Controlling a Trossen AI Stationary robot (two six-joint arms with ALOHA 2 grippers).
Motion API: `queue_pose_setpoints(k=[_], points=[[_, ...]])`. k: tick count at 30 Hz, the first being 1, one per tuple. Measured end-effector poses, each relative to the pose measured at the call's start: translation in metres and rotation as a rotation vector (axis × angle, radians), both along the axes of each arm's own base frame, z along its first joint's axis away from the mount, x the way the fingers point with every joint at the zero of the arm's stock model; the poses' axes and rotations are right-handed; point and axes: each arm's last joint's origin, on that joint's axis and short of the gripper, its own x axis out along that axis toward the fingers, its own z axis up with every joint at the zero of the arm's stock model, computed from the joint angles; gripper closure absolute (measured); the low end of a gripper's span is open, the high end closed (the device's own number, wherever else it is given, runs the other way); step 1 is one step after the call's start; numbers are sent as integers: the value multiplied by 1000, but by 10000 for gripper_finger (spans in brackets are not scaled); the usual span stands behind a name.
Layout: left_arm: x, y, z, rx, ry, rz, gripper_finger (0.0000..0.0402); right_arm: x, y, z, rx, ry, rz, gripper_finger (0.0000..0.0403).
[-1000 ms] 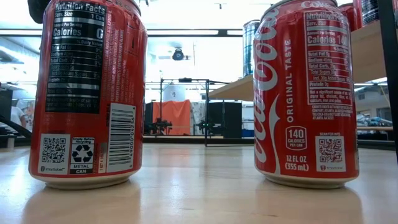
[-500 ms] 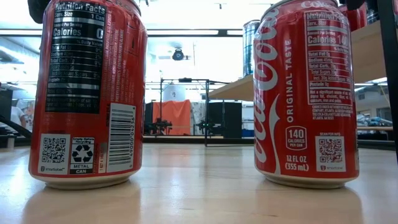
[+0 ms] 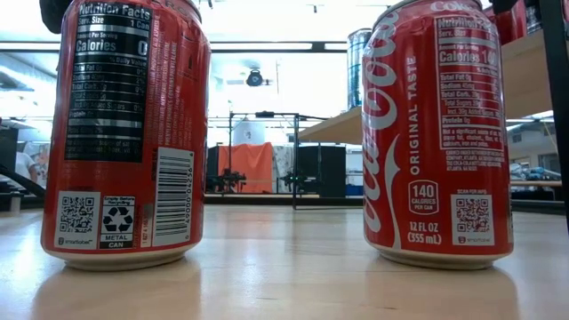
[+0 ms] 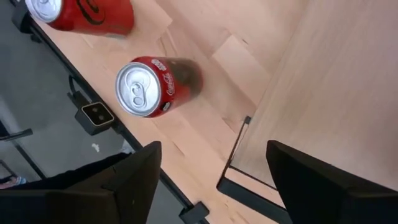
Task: Place canned beverage on shelf
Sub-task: Put the right red soda can on the shelf aligned with the other red soda can
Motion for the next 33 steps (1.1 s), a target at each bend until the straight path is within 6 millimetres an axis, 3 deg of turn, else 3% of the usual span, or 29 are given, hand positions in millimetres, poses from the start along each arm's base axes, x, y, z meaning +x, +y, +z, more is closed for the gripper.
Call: queue_pose_setpoints(k=[6,26,33], points=[[0,0,0,0,0,1,6,-4,-2,1,-18,26,-9,106],[0,0,0,-2,-2,2,6,19,10,17,95,-272,61,107],[0,0,0,0,-1,-1,6,3,8,51,-21,-244,51,120]])
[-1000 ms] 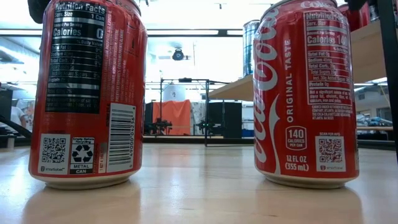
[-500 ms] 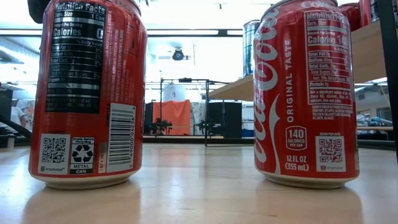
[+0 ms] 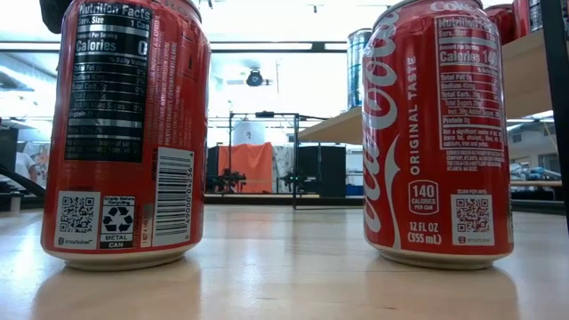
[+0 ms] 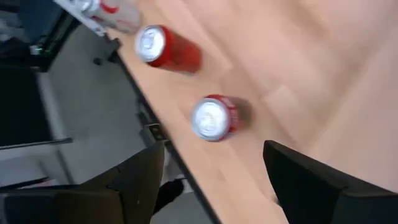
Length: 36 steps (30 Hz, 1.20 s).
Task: Place canned beverage on shelf
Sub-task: Put the right red soda can on the shelf aligned with the other red soda can
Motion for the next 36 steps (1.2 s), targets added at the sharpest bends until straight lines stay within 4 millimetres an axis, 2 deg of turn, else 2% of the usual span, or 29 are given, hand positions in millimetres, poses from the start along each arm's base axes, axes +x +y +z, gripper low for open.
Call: queue_pose_setpoints(k=[8,13,19,25,32,36], points=[[0,0,0,14,3,-17,6,-43,-20,44,-152,176,-30,126],[0,0,0,13,1,-17,6,-55,-27,58,-146,127,-15,126],[0,0,0,12,-1,-16,6,-56,-34,57,-211,104,-15,126],[0,0,0,9,-4,-15,6,-47,-43,38,-242,188,-25,131],[1,0,0,4,-6,-10,6,-45,-42,33,-289,186,73,135],[4,-2,3,-17,-44,-12,6,-39,-34,37,-229,103,199,135]])
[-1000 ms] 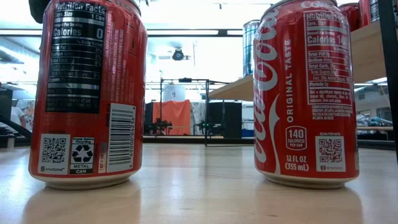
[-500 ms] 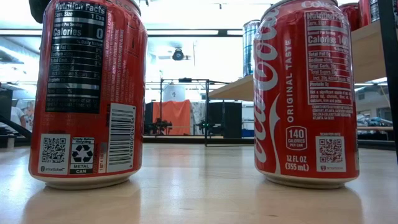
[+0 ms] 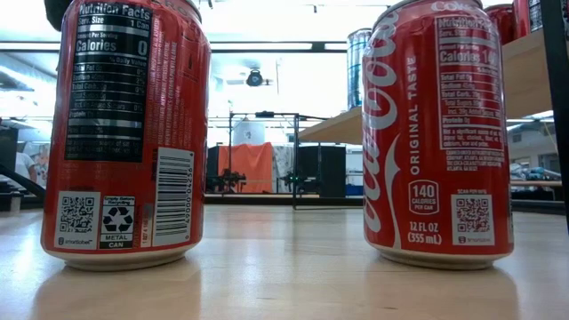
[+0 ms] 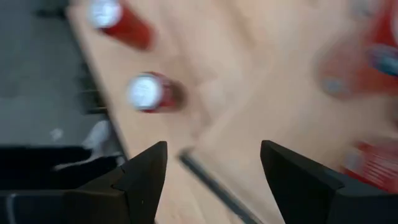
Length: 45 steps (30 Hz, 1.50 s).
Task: Place canned beverage on shelf
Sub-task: Put the right red soda can on the shelf aligned with the other red soda can
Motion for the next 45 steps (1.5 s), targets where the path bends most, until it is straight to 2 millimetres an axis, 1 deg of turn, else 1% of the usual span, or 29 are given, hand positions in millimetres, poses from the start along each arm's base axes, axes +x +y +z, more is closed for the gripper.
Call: queue_pose_setpoints(k=[3,6,9,13,16,20,25,28,31,36,40,45], points=[[6,-6,6,-30,-83,-55,6,7,10,3,24,-90,89,135],[10,-13,12,-49,-158,-134,6,17,23,2,10,-162,163,135],[13,-19,17,-67,-217,-165,6,30,36,-9,-20,-161,218,135],[15,-28,17,-99,-238,-179,6,48,51,-31,-43,-103,261,135],[18,-39,12,-144,-219,-182,6,58,58,-44,-39,-57,274,135],[24,-55,2,-189,-173,-250,6,63,65,-54,-40,-23,291,135],[27,-69,-10,-198,-114,-283,6,68,75,-58,-99,-80,363,135],[29,-74,-14,-203,-100,-286,6,76,81,-60,-145,-151,445,135],[28,-75,-13,-222,-103,-274,6,86,87,-66,-156,-192,469,135],[27,-77,-13,-252,-106,-259,6,103,98,-90,-195,-169,526,133],[26,-79,-13,-262,-101,-259,6,111,105,-107,-187,-132,577,110],[26,-79,-13,-262,-101,-259,6,118,108,-121,-184,-93,572,59]])
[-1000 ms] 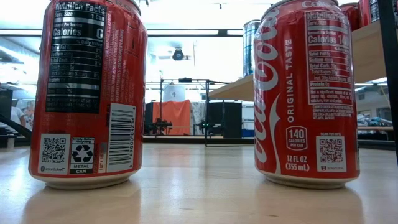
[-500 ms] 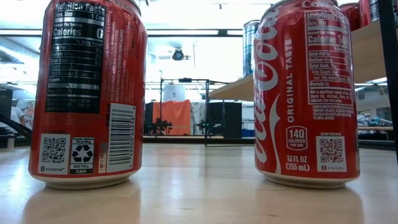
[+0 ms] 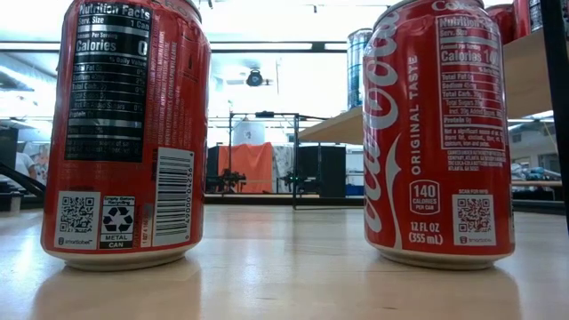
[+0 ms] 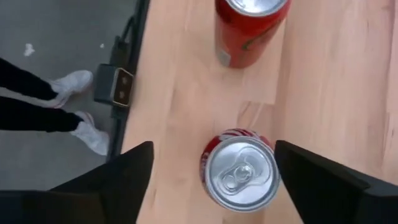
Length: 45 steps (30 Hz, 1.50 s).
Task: Place canned beverage on shelf
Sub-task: Put the right red soda can on the shelf aligned with the other red soda can
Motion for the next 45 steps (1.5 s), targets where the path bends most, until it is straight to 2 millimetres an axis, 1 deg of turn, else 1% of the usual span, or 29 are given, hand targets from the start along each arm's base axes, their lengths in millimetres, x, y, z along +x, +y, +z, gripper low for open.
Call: queue_pose_setpoints(k=[3,5,7,12,23,28,33,37,42,45], points=[[0,0,0,0,0,0,6,3,0,-5,-50,-15,-6,35],[0,0,0,2,-1,3,6,2,-1,-8,-97,-11,6,25],[0,0,0,3,-1,4,6,4,0,-10,-100,-13,16,20],[0,1,0,8,2,7,6,7,3,-25,-112,46,38,19],[5,8,-1,22,11,37,6,12,2,-49,-147,118,38,19],[5,9,-1,26,11,39,6,12,3,-61,-145,129,33,33],[5,9,-1,26,11,39,6,11,2,-67,-141,134,27,61],[5,9,-1,26,11,39,6,11,2,-67,-139,132,25,79],[5,9,-1,26,11,39,6,12,2,-66,-125,129,-2,77],[5,9,-1,26,11,39,6,13,-1,-60,-114,149,-32,77]])
